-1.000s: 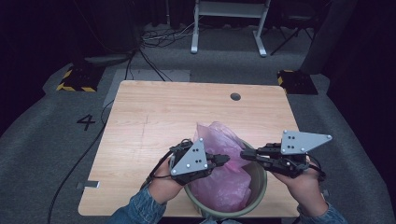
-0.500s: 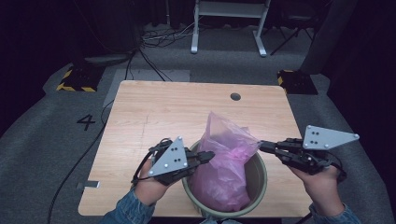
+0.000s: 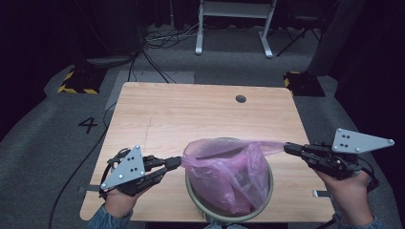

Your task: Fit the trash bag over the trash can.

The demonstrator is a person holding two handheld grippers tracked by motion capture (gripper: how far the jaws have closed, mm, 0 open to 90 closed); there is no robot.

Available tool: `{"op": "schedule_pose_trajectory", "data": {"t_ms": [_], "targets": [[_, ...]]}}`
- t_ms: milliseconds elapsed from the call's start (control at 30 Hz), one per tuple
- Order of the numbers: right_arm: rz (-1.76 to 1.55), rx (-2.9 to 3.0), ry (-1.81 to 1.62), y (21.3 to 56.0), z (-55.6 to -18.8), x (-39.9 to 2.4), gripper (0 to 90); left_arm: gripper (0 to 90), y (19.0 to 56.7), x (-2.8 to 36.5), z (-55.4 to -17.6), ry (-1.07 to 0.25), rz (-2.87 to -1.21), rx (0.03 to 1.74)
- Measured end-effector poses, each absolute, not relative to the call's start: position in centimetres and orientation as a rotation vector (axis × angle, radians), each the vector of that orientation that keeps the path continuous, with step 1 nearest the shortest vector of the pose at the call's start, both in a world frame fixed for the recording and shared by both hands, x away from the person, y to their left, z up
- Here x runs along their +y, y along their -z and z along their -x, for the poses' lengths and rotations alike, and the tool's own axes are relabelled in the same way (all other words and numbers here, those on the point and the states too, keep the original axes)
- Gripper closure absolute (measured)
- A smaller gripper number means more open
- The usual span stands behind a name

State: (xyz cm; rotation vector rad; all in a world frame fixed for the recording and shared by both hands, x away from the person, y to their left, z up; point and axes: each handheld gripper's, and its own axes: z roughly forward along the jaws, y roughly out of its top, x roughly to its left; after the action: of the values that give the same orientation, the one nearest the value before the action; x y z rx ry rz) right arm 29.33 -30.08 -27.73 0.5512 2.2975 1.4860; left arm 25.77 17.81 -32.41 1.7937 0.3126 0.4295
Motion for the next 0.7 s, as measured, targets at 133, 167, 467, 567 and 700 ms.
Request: {"op": "schedule_pose_trajectory", "data": {"t_ms": [133, 167, 467, 567, 700], "targets": [[-0.590, 2.310, -1.479, 28.6, -29.3, -31.3, 90.0, 89.9, 33.1, 18.8, -25.5, -0.468, -1.805, 0.284], [-0.596, 2.312, -1.475, 28.7, -29.2, -31.4, 90.0, 89.9, 33.2, 18.9, -25.5, -0.474, -1.812, 0.282], [-0.614, 2.269, -1.503, 29.3, -29.4, -32.7, 89.9, 89.9, 33.7, 19.6, -26.0, -0.464, -1.796, 0.305], [-0.616, 2.276, -1.456, 29.5, -29.5, -32.5, 89.9, 89.9, 33.8, 20.0, -26.2, -0.470, -1.804, 0.320], [-0.676, 2.272, -1.455, 30.4, -29.9, -33.7, 89.9, 89.9, 34.5, 21.2, -26.5, -0.458, -1.808, 0.358]]}}
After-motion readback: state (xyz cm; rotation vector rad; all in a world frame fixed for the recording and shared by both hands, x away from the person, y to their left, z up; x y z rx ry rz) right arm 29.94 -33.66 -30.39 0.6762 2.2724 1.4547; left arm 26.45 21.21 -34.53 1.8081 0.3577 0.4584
